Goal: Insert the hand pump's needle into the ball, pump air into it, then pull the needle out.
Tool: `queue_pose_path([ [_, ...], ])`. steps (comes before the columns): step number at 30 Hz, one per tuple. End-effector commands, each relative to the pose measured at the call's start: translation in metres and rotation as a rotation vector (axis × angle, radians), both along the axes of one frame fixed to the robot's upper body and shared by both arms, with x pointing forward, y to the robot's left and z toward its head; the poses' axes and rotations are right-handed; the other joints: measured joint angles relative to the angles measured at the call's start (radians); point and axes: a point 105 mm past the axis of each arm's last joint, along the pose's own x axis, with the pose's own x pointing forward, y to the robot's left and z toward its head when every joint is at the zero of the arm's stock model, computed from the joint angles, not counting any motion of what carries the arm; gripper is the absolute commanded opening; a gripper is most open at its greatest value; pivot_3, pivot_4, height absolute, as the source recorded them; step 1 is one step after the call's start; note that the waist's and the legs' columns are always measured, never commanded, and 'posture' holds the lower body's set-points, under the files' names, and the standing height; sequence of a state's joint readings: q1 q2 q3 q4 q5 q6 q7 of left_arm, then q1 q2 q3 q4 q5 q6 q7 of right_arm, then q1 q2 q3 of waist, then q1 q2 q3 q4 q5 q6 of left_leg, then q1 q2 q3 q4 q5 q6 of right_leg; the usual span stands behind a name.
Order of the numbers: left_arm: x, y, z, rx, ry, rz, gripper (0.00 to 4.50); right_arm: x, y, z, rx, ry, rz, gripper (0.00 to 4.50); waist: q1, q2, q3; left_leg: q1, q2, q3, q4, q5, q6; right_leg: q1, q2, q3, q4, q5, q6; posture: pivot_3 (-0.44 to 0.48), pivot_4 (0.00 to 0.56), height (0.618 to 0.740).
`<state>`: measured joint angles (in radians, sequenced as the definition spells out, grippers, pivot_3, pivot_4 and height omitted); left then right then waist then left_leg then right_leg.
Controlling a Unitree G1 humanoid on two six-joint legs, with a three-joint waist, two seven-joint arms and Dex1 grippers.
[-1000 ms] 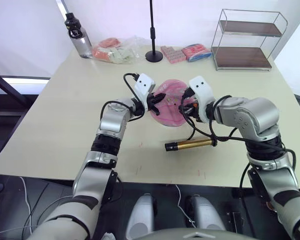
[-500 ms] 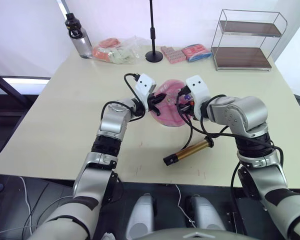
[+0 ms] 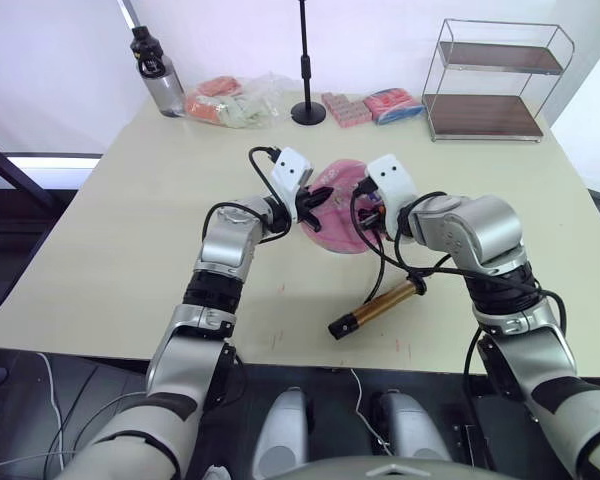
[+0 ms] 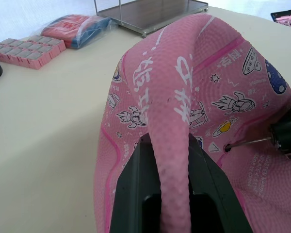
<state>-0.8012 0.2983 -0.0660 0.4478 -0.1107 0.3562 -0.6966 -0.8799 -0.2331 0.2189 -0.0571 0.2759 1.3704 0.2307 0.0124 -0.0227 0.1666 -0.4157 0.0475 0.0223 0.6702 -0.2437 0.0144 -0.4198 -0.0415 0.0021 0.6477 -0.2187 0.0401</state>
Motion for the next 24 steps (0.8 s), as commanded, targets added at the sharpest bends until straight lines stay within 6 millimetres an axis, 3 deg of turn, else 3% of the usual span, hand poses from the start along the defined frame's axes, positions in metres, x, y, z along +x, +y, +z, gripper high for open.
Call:
queue_pose_path([
  [1, -0.001, -0.003, 0.005, 0.002, -0.030, -0.010, 0.01, 0.004, -0.015, -0.007, -0.051, 0.009, -0.058, 0.36, 0.000, 0.000, 0.000, 0.000, 0.000, 0.000, 0.000, 0.000, 0.000, 0.000, 0.000, 0.000, 0.000, 0.000, 0.000, 0.000, 0.150, 0.740],
  [24, 0.000, -0.002, 0.003, 0.003, -0.029, -0.001, 0.01, 0.006, -0.027, -0.018, -0.104, 0.025, -0.078, 0.36, 0.001, 0.000, 0.000, 0.000, 0.000, 0.000, 0.000, 0.000, 0.000, 0.000, 0.000, 0.000, 0.000, 0.000, 0.000, 0.000, 0.150, 0.740],
])
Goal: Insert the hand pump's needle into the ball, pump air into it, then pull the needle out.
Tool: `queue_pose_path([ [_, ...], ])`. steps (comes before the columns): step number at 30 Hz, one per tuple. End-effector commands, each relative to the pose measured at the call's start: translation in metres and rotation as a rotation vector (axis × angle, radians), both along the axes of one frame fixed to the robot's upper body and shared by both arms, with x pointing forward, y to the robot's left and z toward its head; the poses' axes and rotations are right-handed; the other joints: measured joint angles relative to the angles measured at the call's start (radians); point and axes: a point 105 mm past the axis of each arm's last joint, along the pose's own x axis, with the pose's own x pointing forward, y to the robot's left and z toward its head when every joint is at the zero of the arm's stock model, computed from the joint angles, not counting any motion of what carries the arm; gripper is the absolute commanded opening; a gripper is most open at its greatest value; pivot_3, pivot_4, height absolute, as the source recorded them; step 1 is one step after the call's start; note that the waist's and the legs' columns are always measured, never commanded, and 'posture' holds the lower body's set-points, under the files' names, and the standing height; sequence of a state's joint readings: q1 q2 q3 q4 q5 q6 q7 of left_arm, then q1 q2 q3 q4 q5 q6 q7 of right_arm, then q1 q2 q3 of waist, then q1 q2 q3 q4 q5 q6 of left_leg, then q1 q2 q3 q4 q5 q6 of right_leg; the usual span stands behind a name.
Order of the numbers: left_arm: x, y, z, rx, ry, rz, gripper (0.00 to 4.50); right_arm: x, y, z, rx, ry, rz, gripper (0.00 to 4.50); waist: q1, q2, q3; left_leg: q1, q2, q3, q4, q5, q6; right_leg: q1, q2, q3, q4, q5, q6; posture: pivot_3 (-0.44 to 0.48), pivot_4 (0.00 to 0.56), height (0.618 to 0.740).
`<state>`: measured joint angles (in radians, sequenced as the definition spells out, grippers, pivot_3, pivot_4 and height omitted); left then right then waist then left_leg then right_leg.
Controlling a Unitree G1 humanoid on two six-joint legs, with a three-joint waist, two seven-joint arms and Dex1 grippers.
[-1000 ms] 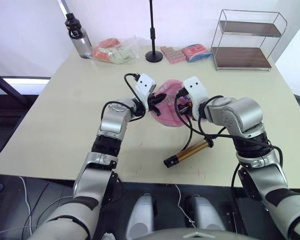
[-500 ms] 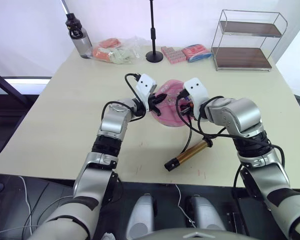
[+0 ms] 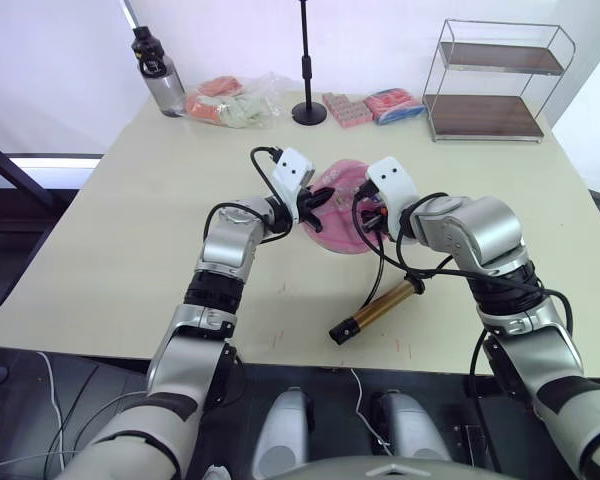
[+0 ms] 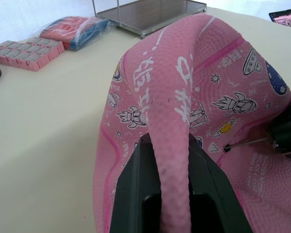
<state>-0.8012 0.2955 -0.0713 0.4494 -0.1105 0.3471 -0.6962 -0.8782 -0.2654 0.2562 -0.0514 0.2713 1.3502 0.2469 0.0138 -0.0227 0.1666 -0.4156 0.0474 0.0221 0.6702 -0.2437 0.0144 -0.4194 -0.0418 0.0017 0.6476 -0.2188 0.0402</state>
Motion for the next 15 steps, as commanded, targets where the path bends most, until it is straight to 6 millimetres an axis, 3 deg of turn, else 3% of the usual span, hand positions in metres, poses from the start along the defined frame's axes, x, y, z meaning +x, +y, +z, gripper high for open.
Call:
queue_pose_path([
  [1, 0.0006, 0.0001, 0.0034, 0.002, -0.023, 0.006, 0.01, 0.0050, -0.0247, -0.0158, -0.067, 0.032, -0.094, 0.36, 0.000, 0.000, 0.000, 0.000, 0.000, 0.000, 0.000, 0.000, 0.000, 0.000, 0.000, 0.000, 0.000, 0.000, 0.000, 0.000, 0.150, 0.740],
  [15, 0.0007, 0.0005, 0.0015, 0.001, -0.019, 0.011, 0.01, 0.0070, -0.0315, -0.0215, -0.098, 0.032, -0.110, 0.36, 0.000, 0.000, 0.000, 0.000, 0.000, 0.000, 0.000, 0.000, 0.000, 0.001, 0.000, 0.000, 0.000, 0.000, 0.000, 0.000, 0.150, 0.740],
])
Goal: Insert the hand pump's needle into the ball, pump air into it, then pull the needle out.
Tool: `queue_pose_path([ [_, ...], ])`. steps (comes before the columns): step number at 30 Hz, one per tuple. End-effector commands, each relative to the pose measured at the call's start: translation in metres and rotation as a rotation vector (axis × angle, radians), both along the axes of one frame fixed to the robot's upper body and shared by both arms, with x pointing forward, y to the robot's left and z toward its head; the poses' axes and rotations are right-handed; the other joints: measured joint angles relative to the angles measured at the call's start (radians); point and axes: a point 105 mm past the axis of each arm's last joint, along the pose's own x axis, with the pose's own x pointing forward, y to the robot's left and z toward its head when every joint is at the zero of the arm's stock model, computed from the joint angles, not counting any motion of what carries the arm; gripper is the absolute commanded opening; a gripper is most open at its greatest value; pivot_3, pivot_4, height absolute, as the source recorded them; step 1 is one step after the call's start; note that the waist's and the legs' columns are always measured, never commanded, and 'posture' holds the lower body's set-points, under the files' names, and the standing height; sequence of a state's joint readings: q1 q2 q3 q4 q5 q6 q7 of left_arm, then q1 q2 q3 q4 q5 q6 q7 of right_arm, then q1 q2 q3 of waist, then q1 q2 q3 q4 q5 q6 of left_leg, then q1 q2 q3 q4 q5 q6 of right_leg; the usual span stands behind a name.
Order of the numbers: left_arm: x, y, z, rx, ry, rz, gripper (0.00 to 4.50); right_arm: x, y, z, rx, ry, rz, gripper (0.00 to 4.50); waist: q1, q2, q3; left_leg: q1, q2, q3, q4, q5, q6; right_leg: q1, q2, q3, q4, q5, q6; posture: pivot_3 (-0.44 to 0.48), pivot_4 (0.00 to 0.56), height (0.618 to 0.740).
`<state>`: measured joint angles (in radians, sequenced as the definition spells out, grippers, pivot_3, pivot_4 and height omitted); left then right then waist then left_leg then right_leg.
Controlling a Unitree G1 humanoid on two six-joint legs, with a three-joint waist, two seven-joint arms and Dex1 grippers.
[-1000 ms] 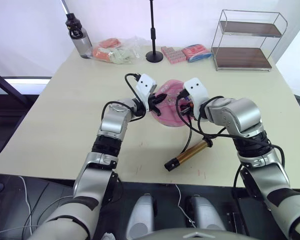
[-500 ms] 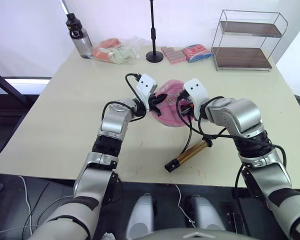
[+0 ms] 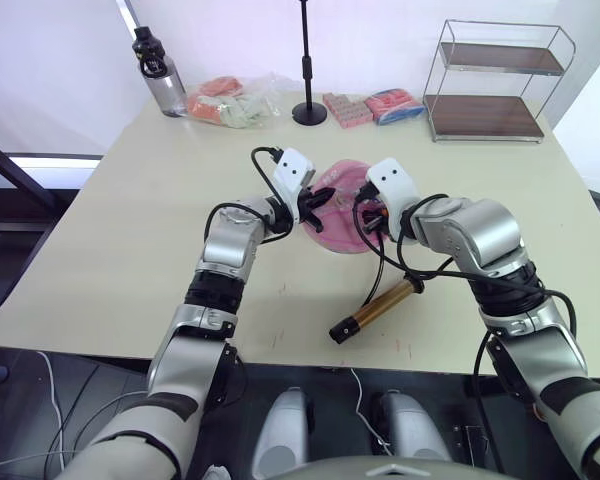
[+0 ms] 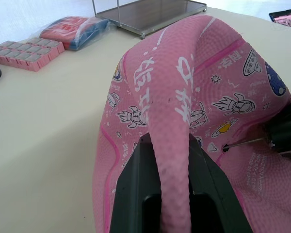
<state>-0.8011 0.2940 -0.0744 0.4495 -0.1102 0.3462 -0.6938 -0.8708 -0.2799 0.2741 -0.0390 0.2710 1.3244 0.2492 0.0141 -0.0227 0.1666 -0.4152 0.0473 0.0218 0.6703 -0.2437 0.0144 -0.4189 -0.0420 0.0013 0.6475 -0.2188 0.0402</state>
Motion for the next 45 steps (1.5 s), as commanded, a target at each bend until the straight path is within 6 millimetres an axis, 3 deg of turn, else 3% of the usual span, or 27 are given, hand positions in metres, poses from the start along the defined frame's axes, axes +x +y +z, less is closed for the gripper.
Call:
queue_pose_path([
  [1, 0.001, 0.001, 0.002, -0.001, -0.019, 0.011, 0.01, 0.006, -0.029, -0.018, -0.085, 0.034, -0.112, 0.36, 0.000, 0.000, 0.000, 0.000, 0.000, 0.000, 0.000, 0.000, 0.000, 0.000, 0.000, 0.000, 0.000, 0.000, 0.000, 0.000, 0.150, 0.740],
  [14, -0.008, -0.011, 0.001, -0.013, -0.025, -0.052, 0.01, 0.007, -0.016, -0.020, -0.006, 0.088, -0.146, 0.36, -0.001, 0.000, -0.001, 0.001, 0.000, 0.000, 0.000, 0.000, 0.000, 0.002, 0.000, -0.001, 0.000, 0.000, 0.000, 0.000, 0.150, 0.740],
  [27, -0.019, -0.022, -0.003, -0.052, -0.002, -0.115, 0.01, 0.003, 0.020, -0.017, 0.003, 0.092, -0.053, 0.36, -0.023, 0.001, -0.002, 0.002, 0.000, -0.001, 0.000, 0.000, 0.000, 0.002, 0.000, -0.001, 0.000, 0.000, 0.000, 0.000, 0.150, 0.740],
  [45, -0.029, -0.041, -0.009, -0.061, 0.015, -0.195, 0.01, 0.005, 0.052, -0.002, 0.030, 0.092, 0.028, 0.36, -0.029, 0.001, -0.004, 0.003, 0.000, -0.001, 0.000, 0.000, 0.000, 0.002, 0.000, 0.000, 0.000, 0.000, 0.000, 0.000, 0.150, 0.740],
])
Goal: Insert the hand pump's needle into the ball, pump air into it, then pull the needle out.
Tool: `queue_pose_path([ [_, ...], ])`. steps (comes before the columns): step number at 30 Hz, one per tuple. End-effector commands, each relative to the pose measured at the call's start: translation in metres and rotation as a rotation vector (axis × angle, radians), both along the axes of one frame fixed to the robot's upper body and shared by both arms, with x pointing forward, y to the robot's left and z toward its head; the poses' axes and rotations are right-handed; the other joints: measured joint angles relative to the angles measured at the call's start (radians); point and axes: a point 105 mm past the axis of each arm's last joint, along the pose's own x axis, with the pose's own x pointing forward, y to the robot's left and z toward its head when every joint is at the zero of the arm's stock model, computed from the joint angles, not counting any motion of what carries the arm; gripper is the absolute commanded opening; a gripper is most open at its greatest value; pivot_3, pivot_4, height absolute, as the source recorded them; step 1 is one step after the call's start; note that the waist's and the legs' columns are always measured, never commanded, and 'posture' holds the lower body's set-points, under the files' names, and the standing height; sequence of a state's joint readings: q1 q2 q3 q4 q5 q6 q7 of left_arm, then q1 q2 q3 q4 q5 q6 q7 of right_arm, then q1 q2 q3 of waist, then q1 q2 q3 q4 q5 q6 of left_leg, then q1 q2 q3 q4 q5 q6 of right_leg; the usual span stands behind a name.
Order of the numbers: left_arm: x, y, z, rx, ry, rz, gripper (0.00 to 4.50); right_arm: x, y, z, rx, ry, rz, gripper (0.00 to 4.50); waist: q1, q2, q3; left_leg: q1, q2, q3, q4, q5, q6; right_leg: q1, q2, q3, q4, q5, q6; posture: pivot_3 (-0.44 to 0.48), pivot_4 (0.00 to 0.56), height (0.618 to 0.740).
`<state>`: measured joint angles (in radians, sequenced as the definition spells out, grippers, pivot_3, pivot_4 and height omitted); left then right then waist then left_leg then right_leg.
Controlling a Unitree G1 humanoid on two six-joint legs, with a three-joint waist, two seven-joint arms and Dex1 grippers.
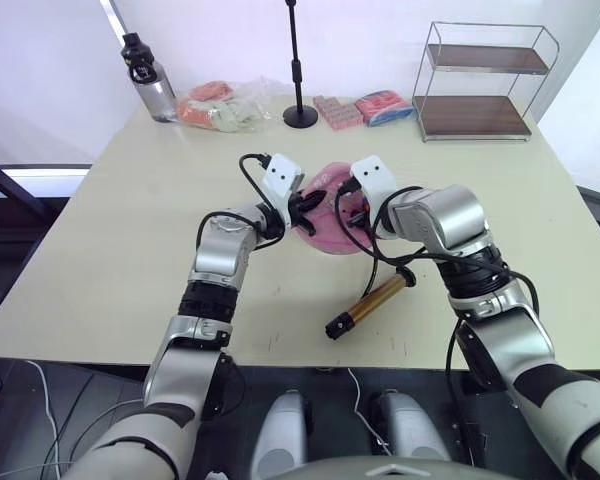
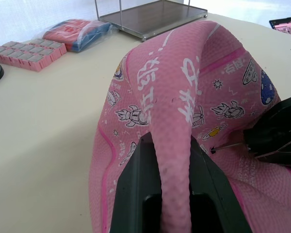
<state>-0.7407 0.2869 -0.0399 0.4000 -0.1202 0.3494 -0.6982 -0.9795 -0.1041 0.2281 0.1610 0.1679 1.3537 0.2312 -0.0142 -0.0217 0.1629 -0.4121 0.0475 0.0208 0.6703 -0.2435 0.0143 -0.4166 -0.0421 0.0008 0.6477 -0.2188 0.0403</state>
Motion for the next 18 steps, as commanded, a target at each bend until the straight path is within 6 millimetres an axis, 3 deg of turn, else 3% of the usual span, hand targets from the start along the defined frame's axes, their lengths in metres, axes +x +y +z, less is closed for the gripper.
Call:
queue_pose_path([
  [1, -0.023, -0.048, -0.002, -0.022, 0.001, -0.212, 0.01, -0.006, 0.024, 0.002, 0.024, 0.015, 0.070, 0.36, -0.001, 0.000, 0.000, 0.000, 0.000, 0.000, 0.000, 0.000, 0.000, 0.000, 0.000, 0.000, 0.000, 0.000, 0.000, 0.000, 0.150, 0.740],
  [18, -0.027, -0.054, -0.006, -0.027, 0.007, -0.234, 0.01, -0.002, 0.040, 0.005, 0.032, 0.013, 0.102, 0.36, -0.005, 0.000, -0.002, 0.001, 0.000, 0.000, 0.000, 0.000, 0.000, 0.000, 0.000, 0.000, 0.000, 0.000, 0.000, 0.000, 0.150, 0.740],
])
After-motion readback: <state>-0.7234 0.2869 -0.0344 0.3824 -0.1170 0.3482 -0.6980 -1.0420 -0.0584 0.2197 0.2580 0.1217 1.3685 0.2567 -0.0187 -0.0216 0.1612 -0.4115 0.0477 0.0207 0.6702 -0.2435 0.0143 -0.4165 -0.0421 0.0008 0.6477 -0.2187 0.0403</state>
